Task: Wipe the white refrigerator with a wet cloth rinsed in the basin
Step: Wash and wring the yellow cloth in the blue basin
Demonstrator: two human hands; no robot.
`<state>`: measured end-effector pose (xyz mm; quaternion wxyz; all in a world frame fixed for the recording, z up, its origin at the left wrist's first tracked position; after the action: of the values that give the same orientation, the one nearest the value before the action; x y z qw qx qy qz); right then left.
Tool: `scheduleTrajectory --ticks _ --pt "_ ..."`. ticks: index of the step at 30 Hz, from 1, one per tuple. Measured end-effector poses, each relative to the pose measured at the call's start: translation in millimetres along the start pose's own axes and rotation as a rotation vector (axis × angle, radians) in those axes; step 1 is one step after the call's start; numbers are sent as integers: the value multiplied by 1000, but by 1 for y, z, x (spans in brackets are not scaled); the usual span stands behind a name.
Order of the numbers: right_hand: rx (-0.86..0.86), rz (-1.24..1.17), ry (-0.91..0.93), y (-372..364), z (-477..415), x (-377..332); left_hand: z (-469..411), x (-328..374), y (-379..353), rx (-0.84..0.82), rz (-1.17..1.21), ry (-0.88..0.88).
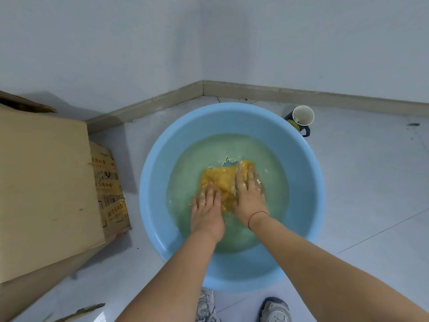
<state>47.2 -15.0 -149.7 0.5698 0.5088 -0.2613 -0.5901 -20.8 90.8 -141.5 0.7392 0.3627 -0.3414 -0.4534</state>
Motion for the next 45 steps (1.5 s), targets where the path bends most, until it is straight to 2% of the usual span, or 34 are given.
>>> scheduleTrajectory --ticks 2,6,9,12,13,15,17,19,21,23,24,26,29,31,34,36,39,40,42,44,45 --pt "99 -260 -132 9 -1 2 0 3 6 -16 54 40" --pt "158 -872 -678 38 3 4 -4 11 20 -31 322 222" --pt "109 -1272 -920 63 14 -2 -2 16 31 4 875 539" --pt "-28 -1636 -1032 93 41 -21 11 29 54 -179 1559 872" --pt "-76 -1708 -1055 104 53 -31 13 32 62 -256 1726 933" --pt "-170 -1781 -1091 118 77 -56 16 29 77 -341 1858 971" --pt "-143 -1615 -1013 120 93 -76 21 28 86 -404 1819 943" --pt "-22 -1313 -767 111 96 -82 30 32 87 -438 1774 953" --pt "109 -1033 -588 103 90 -83 30 35 83 -315 1780 971" --pt "190 -754 -505 91 75 -78 25 37 77 -100 1729 974" --pt "191 -647 -482 83 66 -73 23 37 76 -35 1683 977" --pt "160 -515 -448 68 46 -60 20 35 74 -19 1637 995" --pt "131 -441 -534 55 17 -27 18 30 66 16 1513 943" --pt "186 -429 -607 54 4 -6 16 26 59 96 1455 898" --pt "282 -378 -590 50 -10 9 11 17 50 218 1317 831" --pt "286 -320 -515 47 -12 12 7 10 45 236 1154 780" --pt "113 9 -209 30 -10 16 6 9 34 144 1043 701" --pt "72 74 -161 25 -10 18 7 11 31 121 1037 682" --pt "-22 33 -289 21 -9 20 7 13 27 102 1049 669" --pt "-48 -213 -518 23 -5 15 7 17 26 71 1126 687" --pt "-42 -333 -549 29 0 7 7 20 27 33 1190 725"
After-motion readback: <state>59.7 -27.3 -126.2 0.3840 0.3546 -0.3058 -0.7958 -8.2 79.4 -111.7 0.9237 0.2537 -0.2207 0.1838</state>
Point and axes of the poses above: each hand's wrist, its own z-axis away from the middle knuckle, its own y-axis out of the back of the hand, x = y × z, the point moved 2 cm from there along -z, towards the middle knuckle, and after that the axes turned 15 degrees about x, right-handed, at the moved point
